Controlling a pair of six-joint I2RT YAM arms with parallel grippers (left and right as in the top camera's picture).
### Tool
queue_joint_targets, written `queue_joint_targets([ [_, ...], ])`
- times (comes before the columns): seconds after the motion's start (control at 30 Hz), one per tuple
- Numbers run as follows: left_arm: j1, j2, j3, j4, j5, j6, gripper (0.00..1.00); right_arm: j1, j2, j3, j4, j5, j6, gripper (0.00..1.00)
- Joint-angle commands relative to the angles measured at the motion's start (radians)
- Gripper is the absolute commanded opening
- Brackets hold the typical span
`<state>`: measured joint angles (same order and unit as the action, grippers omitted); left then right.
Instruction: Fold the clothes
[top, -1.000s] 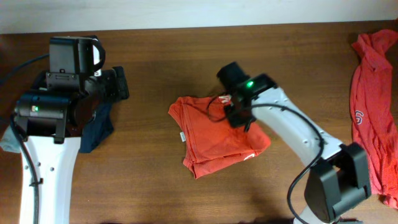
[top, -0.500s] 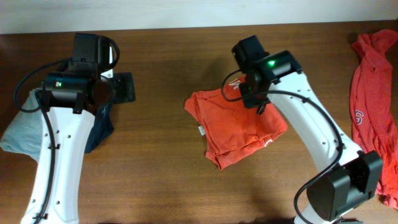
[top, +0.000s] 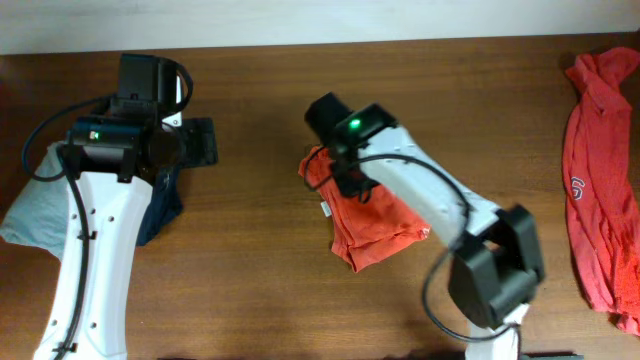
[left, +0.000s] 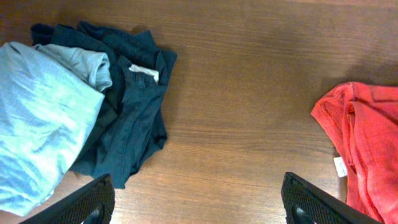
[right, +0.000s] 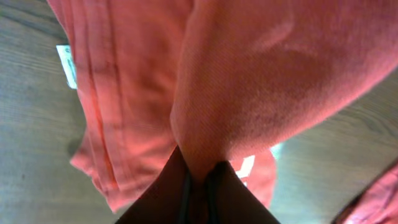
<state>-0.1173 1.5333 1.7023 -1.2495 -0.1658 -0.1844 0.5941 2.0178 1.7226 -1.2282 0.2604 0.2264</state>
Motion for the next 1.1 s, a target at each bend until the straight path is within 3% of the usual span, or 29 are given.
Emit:
queue_joint_targets([
  [0.0, 0.004, -0.008, 0.0, -0.008, -0.011, -0.013, 0.86, 0.018, 0.038, 0.015, 0.012, -0.027, 0.027, 0.12],
  [0.4, 0.004, -0.008, 0.0, -0.009, -0.011, -0.013, 0.86, 0.041, 0.05, 0.015, 0.105, -0.197, 0.026, 0.13],
  [0.83, 0.004, -0.008, 0.0, -0.008, -0.011, -0.013, 0.86, 0.046, 0.05, 0.015, 0.089, -0.31, 0.026, 0.13],
  [1.07, 0.004, -0.008, 0.0, -0.005, -0.011, -0.013, 0.86, 0.063, 0.049, 0.015, 0.096, -0.383, 0.021, 0.35],
])
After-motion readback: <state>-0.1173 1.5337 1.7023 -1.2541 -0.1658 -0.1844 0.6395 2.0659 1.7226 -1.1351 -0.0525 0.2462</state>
